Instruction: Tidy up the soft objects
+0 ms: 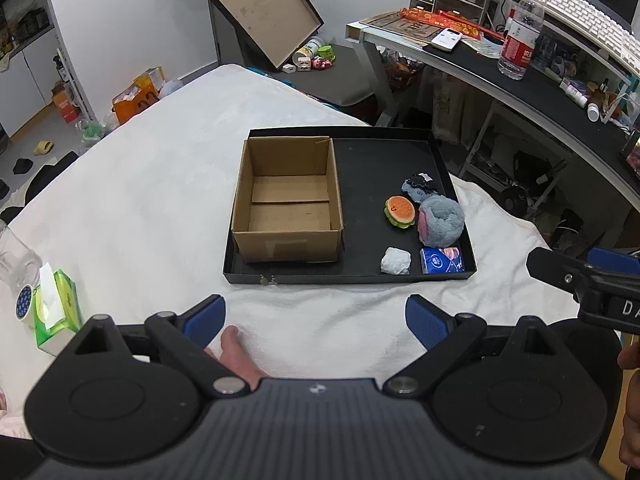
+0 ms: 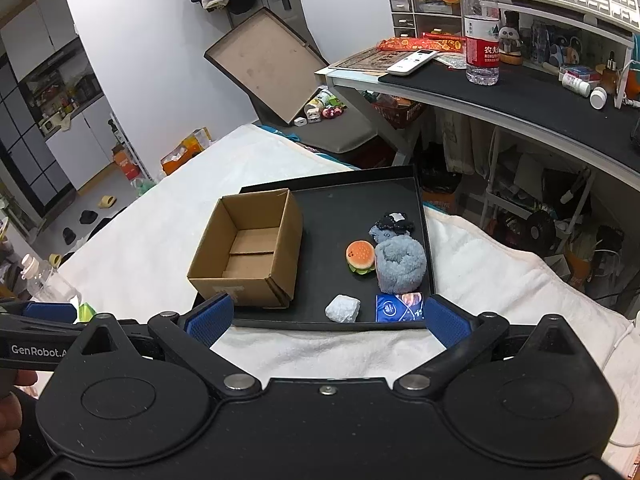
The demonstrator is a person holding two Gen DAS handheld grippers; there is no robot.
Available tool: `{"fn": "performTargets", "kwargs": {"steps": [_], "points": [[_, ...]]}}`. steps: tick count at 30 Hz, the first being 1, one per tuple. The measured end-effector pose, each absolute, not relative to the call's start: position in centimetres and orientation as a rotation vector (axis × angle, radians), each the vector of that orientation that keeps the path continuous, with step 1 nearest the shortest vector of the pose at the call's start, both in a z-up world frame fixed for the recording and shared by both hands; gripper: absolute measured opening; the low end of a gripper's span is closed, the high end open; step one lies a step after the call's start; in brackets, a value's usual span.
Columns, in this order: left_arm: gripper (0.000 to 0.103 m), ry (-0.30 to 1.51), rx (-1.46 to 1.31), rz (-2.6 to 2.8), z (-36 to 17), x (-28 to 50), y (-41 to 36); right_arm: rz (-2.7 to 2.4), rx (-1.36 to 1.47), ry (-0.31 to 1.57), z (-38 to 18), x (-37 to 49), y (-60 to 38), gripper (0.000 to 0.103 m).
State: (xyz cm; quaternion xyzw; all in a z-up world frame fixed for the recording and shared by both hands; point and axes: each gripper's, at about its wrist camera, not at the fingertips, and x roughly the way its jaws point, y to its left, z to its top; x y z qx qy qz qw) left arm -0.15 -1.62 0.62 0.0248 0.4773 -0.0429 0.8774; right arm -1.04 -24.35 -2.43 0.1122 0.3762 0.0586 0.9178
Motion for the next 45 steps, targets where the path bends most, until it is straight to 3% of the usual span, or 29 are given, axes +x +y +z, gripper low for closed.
{"fn": "performTargets", "kwargs": {"steps": [45], "points": [[0.096, 0.985, 0.041, -0.090, 0.76, -0.45, -1.50, 0.107, 0.217, 0.779, -2.65, -1.06, -24.23, 0.103]]}}
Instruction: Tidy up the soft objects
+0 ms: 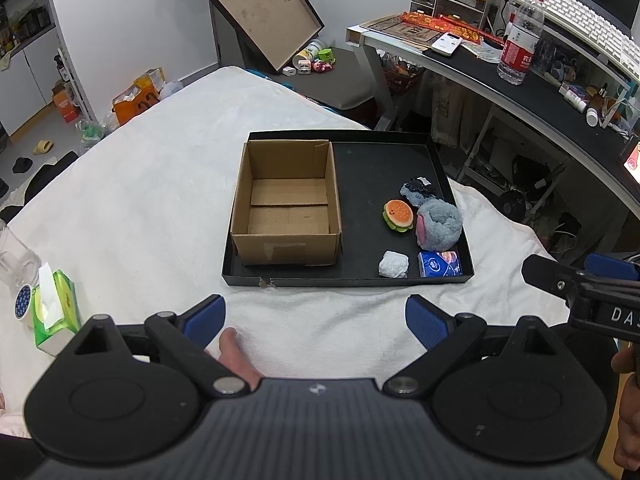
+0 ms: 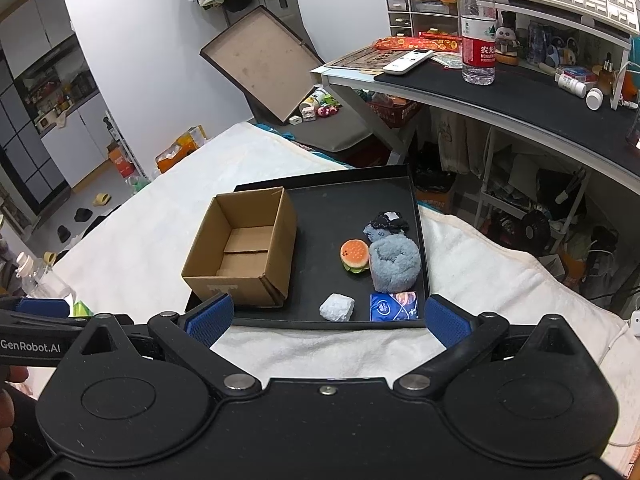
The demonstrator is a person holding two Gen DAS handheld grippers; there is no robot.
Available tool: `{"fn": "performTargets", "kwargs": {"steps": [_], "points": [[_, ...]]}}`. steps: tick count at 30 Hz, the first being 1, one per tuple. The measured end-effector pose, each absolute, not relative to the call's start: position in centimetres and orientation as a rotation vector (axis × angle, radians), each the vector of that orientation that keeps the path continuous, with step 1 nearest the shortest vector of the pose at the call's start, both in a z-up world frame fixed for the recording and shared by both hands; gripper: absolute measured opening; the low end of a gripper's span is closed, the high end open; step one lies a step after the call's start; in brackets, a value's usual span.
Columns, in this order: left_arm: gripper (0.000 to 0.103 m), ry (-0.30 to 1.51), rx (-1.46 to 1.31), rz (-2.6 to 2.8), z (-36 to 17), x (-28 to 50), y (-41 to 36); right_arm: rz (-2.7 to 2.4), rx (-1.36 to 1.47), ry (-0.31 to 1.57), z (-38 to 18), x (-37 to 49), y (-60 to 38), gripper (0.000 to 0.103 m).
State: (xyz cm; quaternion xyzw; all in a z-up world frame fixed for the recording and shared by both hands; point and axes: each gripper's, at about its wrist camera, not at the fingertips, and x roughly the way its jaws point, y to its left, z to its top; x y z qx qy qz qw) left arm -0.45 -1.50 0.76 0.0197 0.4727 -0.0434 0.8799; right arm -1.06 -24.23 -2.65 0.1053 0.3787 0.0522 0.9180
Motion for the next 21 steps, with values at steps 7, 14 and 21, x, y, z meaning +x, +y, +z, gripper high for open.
{"fn": "performTargets", "kwargs": {"steps": [7, 14, 21], "points": [[0.096, 0.985, 0.041, -0.090, 0.75, -0.44, -1.46, 0.103, 0.219, 0.784, -2.66, -0.95, -24.23, 0.103], [0.096, 0.987, 0.019, -0.095, 1.51, -0.46, -1.21, 0.098, 0.221, 0.783, -2.66, -0.92, -24.22, 0.103], [0.096, 1.021, 0.027, -0.088, 1.29, 0.03, -1.17, 0.100, 0.220, 0.778, -2.59, -0.73, -24.20, 0.103]]}}
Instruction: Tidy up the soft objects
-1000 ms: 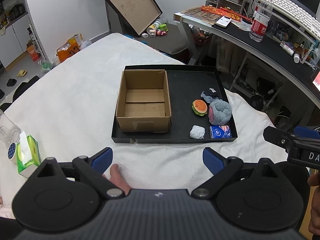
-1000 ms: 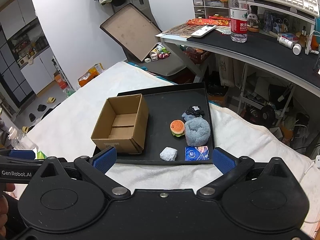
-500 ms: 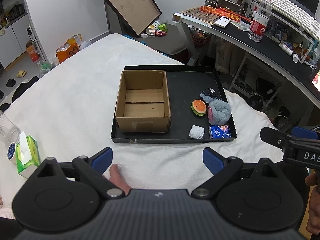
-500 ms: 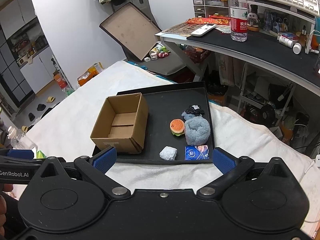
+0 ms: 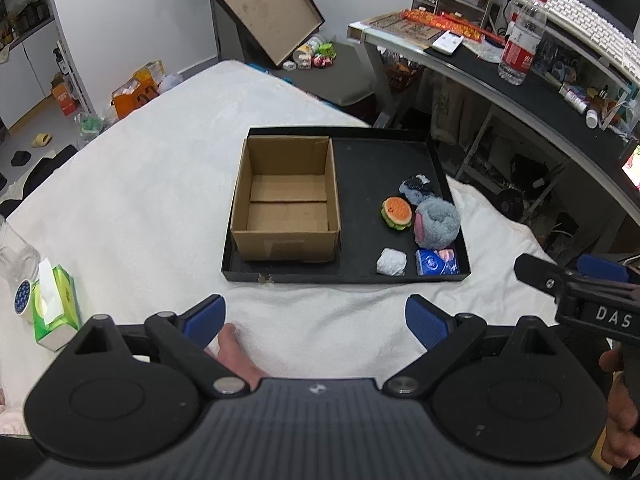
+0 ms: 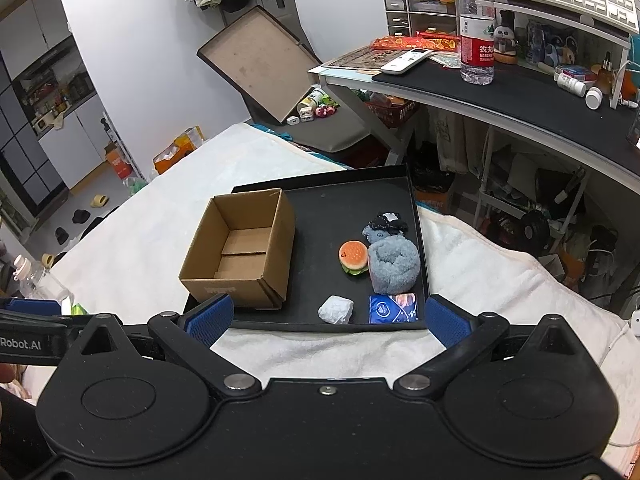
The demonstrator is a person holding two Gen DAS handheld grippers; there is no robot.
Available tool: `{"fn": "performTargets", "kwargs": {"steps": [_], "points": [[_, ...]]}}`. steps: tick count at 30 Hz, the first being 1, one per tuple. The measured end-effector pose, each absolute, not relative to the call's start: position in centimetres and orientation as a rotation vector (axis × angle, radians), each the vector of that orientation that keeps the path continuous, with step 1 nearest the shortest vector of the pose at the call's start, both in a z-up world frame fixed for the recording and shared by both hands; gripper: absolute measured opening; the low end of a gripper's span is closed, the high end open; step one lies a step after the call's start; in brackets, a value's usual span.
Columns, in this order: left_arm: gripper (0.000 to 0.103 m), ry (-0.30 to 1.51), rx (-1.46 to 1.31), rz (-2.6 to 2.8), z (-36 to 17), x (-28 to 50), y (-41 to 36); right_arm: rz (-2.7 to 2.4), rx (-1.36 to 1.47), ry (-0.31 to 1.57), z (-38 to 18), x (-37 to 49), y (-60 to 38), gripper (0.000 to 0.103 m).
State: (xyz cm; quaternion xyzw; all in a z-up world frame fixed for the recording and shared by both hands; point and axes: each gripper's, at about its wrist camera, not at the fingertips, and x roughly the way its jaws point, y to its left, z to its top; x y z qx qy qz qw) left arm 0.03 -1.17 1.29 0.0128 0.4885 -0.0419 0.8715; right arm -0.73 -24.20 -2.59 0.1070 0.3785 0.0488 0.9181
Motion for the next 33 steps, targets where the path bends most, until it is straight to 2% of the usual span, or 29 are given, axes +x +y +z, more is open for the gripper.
{"fn": "performTargets", "kwargs": {"steps": [15, 33], "points": [[0.096, 1.044, 0.098, -0.120, 1.4, 1.1, -1.7, 0.076, 0.248, 0.801, -3.7, 0.9, -25.2, 0.103], [0.096, 1.060, 0.081, -0.122, -0.4, 6.9, -0.2, 0.064, 0.295, 0.787, -6.7, 4.2, -26.9, 0.103]]}}
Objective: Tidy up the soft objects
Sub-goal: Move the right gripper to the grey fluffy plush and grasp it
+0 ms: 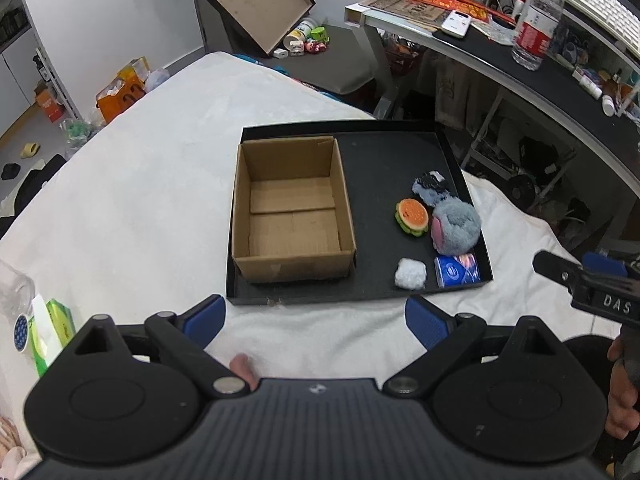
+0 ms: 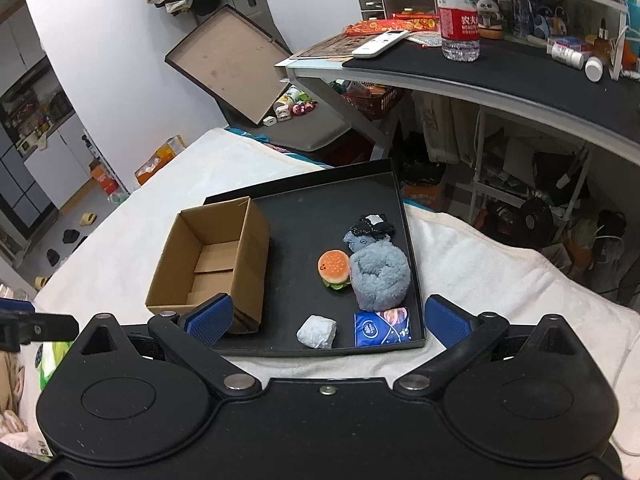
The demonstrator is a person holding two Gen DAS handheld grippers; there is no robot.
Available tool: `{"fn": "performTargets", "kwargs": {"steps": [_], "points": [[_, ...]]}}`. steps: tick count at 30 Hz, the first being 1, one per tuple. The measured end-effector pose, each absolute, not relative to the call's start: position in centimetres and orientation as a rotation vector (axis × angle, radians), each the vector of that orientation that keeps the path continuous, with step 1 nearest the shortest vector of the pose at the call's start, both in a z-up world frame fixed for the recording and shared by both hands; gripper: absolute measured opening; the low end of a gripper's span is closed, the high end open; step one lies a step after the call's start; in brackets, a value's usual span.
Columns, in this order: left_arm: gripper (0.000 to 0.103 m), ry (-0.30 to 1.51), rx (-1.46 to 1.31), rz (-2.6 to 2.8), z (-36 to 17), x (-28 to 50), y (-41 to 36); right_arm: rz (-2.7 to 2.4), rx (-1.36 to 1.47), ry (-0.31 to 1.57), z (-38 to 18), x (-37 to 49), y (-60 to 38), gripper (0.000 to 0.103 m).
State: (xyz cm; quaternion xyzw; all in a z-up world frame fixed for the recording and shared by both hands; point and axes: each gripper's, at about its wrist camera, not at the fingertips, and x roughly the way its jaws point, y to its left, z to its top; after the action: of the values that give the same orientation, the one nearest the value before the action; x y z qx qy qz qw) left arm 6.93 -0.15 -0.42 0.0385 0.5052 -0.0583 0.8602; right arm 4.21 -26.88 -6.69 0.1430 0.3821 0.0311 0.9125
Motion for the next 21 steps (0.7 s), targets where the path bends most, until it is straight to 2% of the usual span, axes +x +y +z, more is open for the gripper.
{"fn": "performTargets", "kwargs": {"steps": [6, 11, 21], "points": [[0.095, 1.031, 0.072, -0.112, -1.6, 9.6, 1.1, 0.061, 0.293, 0.784, -8.3, 5.5, -27.3, 0.102], [0.093, 1.017, 0.087, -0.111, -3.3, 11.8, 1.9, 0.056, 0.321, 0.804, -9.8, 7.2, -27.7, 0.098], [0.091, 1.014, 0.113, -0.112, -7.1, 15.1, 2.9, 0.024, 0.299, 0.852, -12.3, 10.4, -27.5, 0.097]]}}
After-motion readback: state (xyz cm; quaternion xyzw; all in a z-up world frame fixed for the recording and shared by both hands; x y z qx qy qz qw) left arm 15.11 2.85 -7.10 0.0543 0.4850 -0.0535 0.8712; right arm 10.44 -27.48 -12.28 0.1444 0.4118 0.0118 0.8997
